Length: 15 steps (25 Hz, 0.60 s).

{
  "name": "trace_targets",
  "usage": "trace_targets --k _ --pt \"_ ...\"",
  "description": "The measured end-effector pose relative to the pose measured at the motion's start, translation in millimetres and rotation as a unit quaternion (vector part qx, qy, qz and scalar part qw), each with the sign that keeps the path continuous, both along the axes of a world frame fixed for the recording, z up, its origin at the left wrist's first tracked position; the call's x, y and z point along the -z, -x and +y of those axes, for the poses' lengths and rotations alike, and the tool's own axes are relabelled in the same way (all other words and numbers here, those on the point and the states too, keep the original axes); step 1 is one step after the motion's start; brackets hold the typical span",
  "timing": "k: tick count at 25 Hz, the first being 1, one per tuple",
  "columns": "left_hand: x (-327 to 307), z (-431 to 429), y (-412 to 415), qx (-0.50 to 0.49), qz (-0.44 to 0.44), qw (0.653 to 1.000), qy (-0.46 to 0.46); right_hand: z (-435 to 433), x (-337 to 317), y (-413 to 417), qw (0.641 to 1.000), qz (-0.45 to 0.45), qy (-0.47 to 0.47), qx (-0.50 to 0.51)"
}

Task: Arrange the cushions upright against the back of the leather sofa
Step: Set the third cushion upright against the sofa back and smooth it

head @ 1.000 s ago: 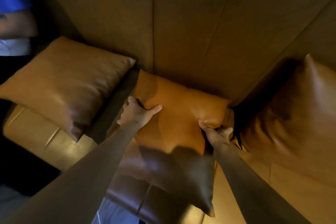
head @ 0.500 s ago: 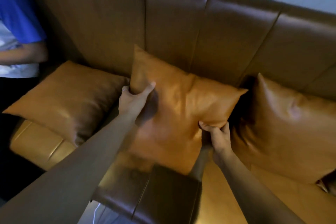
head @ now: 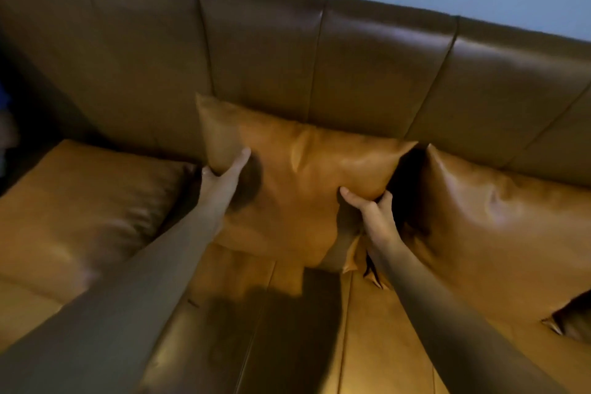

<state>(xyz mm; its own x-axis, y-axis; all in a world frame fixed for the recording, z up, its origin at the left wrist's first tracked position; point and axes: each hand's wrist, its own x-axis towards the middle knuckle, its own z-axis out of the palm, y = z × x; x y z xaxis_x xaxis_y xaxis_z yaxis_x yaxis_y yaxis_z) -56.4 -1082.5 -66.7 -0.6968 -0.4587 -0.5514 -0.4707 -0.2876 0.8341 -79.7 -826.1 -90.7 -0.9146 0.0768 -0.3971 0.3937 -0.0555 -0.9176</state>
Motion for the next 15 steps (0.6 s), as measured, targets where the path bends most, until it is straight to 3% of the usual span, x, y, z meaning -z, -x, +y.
trace_targets --k 4,15 --pt "9.5 2.5 28.8 0.022 -0.038 0.999 0.009 -4.4 14.0 21.6 1.000 -0.004 -0.013 0.007" --pt "21.2 -0.2 27.7 0.027 -0.012 0.999 0.032 -11.4 19.4 28.2 0.996 -0.007 -0.083 0.023"
